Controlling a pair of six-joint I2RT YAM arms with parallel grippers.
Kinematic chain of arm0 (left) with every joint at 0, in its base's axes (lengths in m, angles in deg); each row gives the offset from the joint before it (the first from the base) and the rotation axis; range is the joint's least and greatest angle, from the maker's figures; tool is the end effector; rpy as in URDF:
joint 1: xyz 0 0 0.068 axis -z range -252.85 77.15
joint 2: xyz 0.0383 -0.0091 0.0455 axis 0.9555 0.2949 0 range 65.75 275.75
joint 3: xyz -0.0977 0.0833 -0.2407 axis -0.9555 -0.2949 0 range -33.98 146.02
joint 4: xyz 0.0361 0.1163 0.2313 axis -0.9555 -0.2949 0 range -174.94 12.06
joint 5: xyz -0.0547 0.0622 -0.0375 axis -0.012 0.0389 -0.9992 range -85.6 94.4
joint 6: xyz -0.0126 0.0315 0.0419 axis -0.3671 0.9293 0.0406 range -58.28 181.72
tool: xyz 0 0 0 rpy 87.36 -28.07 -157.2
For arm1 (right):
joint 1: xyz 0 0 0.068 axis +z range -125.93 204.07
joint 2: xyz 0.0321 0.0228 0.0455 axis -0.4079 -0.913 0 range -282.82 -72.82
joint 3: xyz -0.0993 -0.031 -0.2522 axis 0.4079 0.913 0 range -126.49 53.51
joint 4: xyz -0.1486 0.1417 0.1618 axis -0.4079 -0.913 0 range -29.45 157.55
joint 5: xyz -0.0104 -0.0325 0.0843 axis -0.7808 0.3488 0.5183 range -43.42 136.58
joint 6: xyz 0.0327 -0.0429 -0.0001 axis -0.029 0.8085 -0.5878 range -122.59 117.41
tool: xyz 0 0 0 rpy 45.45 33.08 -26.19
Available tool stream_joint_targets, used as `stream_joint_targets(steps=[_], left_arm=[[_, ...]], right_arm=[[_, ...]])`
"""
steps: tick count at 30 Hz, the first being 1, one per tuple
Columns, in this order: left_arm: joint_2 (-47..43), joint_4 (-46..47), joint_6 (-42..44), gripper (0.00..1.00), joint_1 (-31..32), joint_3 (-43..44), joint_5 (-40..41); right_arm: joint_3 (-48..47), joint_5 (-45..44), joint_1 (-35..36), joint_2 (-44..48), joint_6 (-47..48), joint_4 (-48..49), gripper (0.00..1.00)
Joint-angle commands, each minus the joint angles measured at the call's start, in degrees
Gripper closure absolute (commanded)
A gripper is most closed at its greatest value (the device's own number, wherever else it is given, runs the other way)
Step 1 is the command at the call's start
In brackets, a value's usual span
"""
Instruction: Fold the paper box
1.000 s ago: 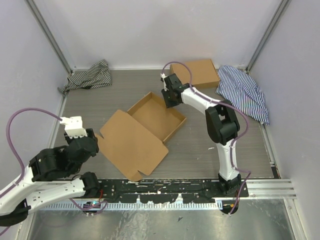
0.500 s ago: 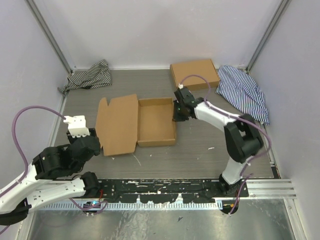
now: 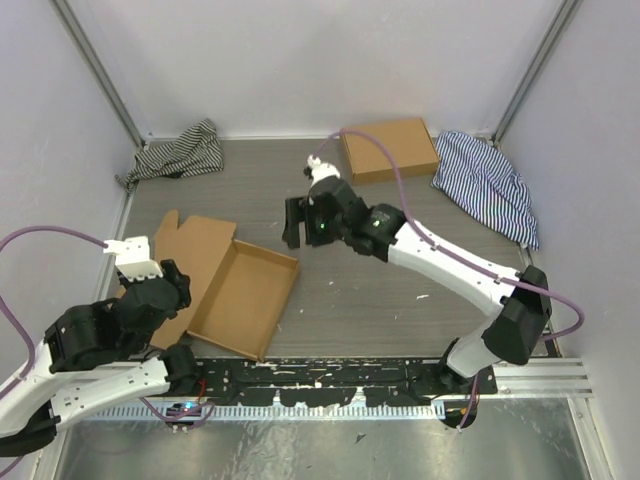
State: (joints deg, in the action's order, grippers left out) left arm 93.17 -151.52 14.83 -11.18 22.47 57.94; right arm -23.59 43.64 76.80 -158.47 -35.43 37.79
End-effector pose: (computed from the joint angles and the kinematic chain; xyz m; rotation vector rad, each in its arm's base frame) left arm 0.0435 -0.0204 0.3396 -0.1586 1.9957 -0.0891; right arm 0.2057 0.2671 0.3317 -0.3764 2.3166 0.7281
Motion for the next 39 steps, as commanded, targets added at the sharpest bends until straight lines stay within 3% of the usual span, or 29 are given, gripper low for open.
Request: stream_joint_targets(steps=[1, 5, 10, 22, 31, 39], left_arm=[[0.7, 0.4, -0.4, 0.42, 0.2, -1.0, 0.9], [2.1, 0.2, -0.3, 0.41, 0.2, -0.7, 0.6], [2.7, 0.4, -0.1, 0.41, 0.2, -0.8, 0.4], [2.3, 0.5, -0.1, 0.41, 0.2, -1.0, 0.6], [3.5, 0.3, -0.1, 0.41, 0.2, -0.9, 0.7], [3.4, 0.3, -0.2, 0.41, 0.2, -0.9, 0.8]], right_arm=[[-7.7, -11.6, -2.5, -2.1, 15.7, -2.8, 0.19], [-9.2, -6.6, -2.6, -9.3, 27.5, 1.7, 0.21], [-13.0, 4.2, -2.6, -18.6, 33.2, 4.0, 0.31], [-15.9, 11.9, -2.5, -26.2, 33.5, 6.6, 0.34], [-19.5, 13.0, -2.5, -31.2, 32.2, 6.8, 0.35], [-19.5, 10.0, -2.6, -34.4, 29.6, 5.6, 0.51]])
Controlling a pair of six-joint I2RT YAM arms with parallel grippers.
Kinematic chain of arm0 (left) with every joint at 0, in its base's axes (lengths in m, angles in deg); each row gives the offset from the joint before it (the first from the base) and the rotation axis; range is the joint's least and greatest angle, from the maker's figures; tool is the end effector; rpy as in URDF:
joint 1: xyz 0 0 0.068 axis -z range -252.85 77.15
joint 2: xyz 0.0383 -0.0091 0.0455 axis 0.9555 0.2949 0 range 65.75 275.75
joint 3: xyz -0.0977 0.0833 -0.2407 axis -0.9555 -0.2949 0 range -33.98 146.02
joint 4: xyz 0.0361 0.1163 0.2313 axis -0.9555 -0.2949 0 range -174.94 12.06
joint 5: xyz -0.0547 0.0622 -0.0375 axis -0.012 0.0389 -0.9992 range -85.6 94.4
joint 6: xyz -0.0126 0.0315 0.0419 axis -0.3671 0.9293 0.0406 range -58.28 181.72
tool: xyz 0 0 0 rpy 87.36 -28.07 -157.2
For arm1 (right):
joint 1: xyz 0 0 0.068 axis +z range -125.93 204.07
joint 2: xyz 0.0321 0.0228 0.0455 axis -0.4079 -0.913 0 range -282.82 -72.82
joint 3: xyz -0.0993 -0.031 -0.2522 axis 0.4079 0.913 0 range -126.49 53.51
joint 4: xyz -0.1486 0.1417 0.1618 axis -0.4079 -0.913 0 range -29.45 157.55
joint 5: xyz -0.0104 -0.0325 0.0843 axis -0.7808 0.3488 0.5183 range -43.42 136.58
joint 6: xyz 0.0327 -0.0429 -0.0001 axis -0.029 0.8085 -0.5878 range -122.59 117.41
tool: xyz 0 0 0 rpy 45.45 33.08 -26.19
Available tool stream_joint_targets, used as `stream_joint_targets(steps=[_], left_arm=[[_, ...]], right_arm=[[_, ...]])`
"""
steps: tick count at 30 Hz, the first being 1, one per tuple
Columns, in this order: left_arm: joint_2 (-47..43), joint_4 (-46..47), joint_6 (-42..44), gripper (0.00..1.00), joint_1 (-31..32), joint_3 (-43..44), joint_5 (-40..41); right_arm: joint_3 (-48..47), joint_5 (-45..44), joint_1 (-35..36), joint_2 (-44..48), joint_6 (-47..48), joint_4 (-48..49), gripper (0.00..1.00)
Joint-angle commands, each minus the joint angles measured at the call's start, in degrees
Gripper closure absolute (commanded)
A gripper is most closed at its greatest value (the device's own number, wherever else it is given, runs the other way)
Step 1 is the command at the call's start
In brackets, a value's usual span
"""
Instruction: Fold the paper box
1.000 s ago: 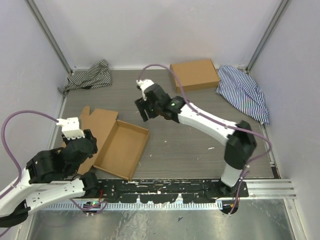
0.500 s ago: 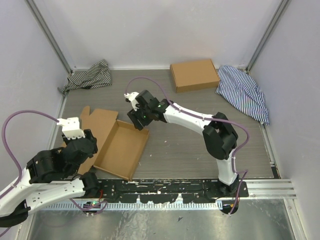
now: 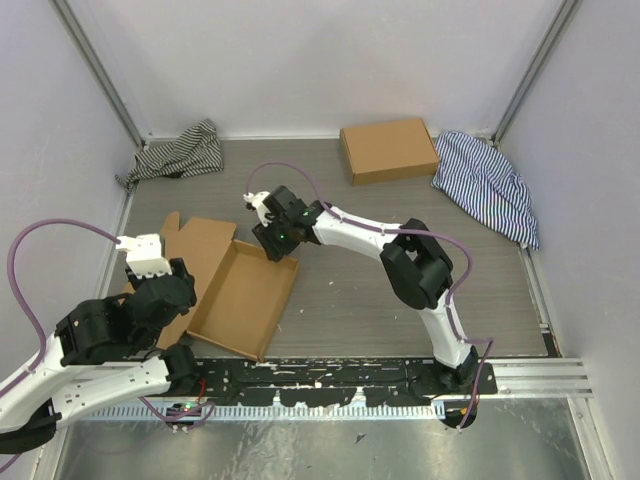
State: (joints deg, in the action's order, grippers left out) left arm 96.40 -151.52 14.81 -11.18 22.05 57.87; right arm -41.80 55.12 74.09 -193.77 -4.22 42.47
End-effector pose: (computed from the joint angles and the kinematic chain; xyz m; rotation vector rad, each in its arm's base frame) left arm 0.0498 -0.0322 0.3363 -0.1244 2.0270 -0.0320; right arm 0.2991 0.3648 0.2034 -1.0980 2.2799 0.5634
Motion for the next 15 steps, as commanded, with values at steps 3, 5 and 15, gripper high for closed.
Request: stream_joint_targets(steps=[3, 5, 15], left_arm=[[0.1, 0.3, -0.2, 0.41, 0.2, -0.5, 0.7], [0.3, 0.4, -0.2, 0.41, 0.2, -0.5, 0.7], [0.7, 0.3, -0.2, 0.41, 0.2, -0.5, 0.7]], right_arm=[[0.9, -3.7, -0.4, 1.8, -3.0, 1.5, 0.65], [2.2, -5.2, -1.2, 2.4, -4.3, 1.0, 0.74], [18.5, -8.6, -5.7, 14.0, -11.4, 3.1, 0.90]])
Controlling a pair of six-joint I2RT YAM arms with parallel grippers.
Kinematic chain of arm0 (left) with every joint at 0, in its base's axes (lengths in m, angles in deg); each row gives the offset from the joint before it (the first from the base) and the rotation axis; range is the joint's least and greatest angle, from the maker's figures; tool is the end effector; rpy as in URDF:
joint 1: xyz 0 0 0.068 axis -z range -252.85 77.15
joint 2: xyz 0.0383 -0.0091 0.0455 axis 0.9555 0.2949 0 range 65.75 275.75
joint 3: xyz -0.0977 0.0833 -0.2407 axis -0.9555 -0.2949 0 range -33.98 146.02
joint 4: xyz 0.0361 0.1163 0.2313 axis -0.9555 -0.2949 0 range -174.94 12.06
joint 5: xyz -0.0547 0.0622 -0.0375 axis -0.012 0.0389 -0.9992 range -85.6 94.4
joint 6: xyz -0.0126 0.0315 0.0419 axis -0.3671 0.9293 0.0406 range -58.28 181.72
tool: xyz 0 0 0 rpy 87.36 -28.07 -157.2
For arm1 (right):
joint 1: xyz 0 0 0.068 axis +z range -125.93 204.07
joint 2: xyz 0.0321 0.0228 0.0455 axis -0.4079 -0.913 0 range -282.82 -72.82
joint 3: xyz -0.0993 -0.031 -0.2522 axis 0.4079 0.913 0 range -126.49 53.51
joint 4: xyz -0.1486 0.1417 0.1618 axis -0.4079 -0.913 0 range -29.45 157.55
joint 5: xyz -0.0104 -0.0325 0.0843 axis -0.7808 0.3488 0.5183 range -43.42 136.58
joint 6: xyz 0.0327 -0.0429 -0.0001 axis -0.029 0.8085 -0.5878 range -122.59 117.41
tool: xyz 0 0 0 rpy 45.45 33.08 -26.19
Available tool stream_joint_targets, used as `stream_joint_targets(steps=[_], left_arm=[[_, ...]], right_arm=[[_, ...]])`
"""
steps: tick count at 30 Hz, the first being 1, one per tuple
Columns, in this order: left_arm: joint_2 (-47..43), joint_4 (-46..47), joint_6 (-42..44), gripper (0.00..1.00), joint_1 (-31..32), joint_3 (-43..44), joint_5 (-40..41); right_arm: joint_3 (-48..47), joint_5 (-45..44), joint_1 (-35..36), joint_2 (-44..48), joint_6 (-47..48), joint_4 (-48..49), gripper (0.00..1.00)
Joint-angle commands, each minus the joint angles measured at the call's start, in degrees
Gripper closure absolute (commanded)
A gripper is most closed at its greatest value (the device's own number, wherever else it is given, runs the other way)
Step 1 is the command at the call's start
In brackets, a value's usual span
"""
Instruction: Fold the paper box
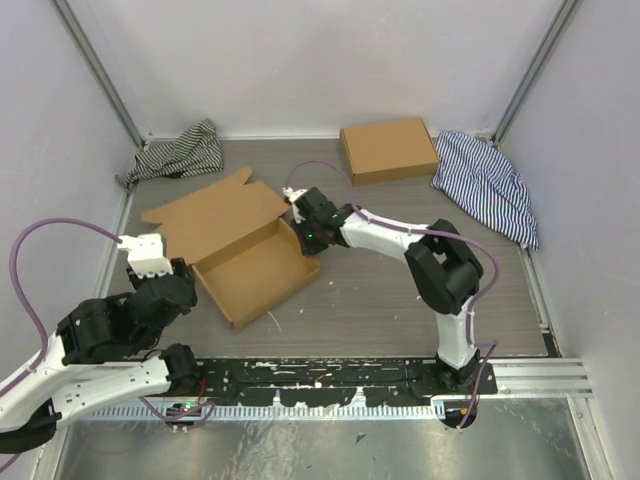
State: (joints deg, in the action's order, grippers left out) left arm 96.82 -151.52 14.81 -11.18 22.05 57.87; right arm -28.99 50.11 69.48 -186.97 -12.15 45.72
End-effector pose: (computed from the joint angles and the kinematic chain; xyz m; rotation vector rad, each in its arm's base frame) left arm 0.0506 -0.0336 0.3361 -0.1204 2.0304 -0.0252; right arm 0.3026 0.3100 0.1888 -0.8142 2.4329 0.4609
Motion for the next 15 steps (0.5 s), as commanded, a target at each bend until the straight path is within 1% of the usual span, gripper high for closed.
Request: stream_joint_targets(steps=[1, 10, 15], left_arm=[[0.3, 0.4, -0.2, 0.41, 0.2, -0.5, 0.8], [-0.2, 0.4, -0.3, 0.41, 0.2, -0.5, 0.9], [0.6, 1.8, -0.4, 0.40, 0.1, -0.8, 0.9]], right_arm=[[7.4, -3.9, -1.2, 8.7, -4.1, -0.1, 0.91], [23.3, -8.3, -1.0, 24.1, -11.2, 0.7, 0.93], [27.5, -9.9, -0.3, 30.4, -15.3, 1.0, 0.92]])
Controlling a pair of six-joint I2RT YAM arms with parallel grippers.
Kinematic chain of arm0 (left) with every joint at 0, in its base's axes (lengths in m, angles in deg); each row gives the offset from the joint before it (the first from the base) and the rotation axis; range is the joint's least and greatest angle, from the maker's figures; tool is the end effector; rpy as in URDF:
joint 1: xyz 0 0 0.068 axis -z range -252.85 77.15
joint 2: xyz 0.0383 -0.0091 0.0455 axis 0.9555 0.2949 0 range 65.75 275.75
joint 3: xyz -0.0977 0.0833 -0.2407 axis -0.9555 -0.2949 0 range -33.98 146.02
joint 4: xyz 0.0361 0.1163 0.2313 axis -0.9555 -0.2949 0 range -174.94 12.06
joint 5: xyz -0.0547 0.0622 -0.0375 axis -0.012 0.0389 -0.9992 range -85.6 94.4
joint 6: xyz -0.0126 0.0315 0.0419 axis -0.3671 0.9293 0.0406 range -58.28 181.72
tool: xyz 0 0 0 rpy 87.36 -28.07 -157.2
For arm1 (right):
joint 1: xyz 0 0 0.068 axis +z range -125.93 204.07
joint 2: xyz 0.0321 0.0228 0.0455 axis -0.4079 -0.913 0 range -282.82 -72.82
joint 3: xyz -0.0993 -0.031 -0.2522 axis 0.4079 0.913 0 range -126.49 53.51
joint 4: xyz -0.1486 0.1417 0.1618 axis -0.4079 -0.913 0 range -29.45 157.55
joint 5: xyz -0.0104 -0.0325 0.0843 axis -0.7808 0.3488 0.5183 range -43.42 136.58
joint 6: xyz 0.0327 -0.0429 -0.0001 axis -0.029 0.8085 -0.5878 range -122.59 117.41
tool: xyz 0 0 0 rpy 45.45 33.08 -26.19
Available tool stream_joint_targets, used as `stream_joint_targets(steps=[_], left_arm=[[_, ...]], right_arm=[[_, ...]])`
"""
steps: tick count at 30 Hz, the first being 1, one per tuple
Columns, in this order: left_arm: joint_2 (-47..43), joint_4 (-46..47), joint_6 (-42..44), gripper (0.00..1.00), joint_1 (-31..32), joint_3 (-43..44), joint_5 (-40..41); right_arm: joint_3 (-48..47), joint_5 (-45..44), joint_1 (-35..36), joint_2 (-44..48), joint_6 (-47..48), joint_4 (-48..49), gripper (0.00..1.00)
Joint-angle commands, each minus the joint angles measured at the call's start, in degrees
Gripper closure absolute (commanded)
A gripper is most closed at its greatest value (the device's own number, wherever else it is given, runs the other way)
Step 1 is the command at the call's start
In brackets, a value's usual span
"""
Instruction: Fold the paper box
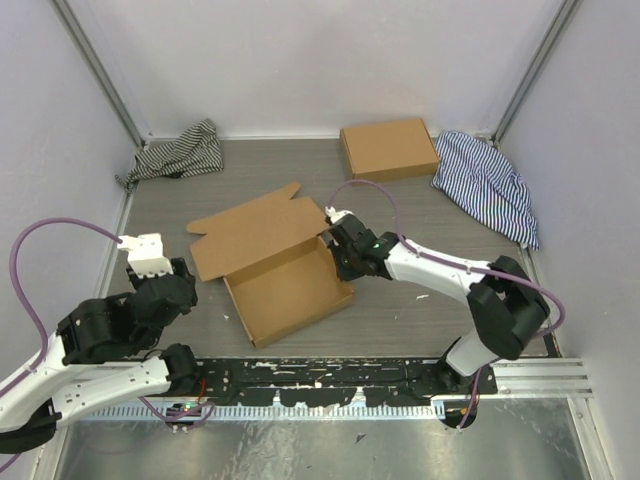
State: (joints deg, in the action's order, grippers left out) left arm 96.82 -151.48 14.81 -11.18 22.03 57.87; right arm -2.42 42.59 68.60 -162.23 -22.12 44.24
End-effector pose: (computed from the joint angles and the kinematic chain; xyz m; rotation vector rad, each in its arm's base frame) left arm 0.0506 -0.0337 0.3360 -0.1206 2.0302 -0.0256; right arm 0.2261 0.2189 0.2007 -0.5350 2.5388 0.3338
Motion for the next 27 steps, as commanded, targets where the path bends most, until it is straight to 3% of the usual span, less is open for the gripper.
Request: stream_joint_targets(steps=[1, 13, 16, 22, 27], left_arm=[[1.2, 2.6, -0.3, 0.40, 0.2, -1.0, 0.4], [20.1, 12.8, 1.4, 0.34, -3.0, 6.2, -3.2], [24.4, 15.5, 5.6, 0.34, -9.8, 8.3, -9.9], [28.7, 25.3, 10.6, 0.34, -30.9, 6.4, -33.5], [34.9, 29.5, 11.3, 0.36, -41.4, 6.8, -43.6]], right_arm=[[1.2, -2.6, 0.7, 6.3, -6.1, 2.4, 0.92], [2.3, -6.3, 1.3, 6.6, -12.6, 3.3, 0.91], [1.7, -7.1, 1.3, 4.7, -12.1, 3.9, 0.91], [0.2, -7.3, 1.3, 2.4, -11.1, 4.7, 0.91], [-1.5, -5.3, 1.4, 0.6, -11.5, 5.5, 0.91]])
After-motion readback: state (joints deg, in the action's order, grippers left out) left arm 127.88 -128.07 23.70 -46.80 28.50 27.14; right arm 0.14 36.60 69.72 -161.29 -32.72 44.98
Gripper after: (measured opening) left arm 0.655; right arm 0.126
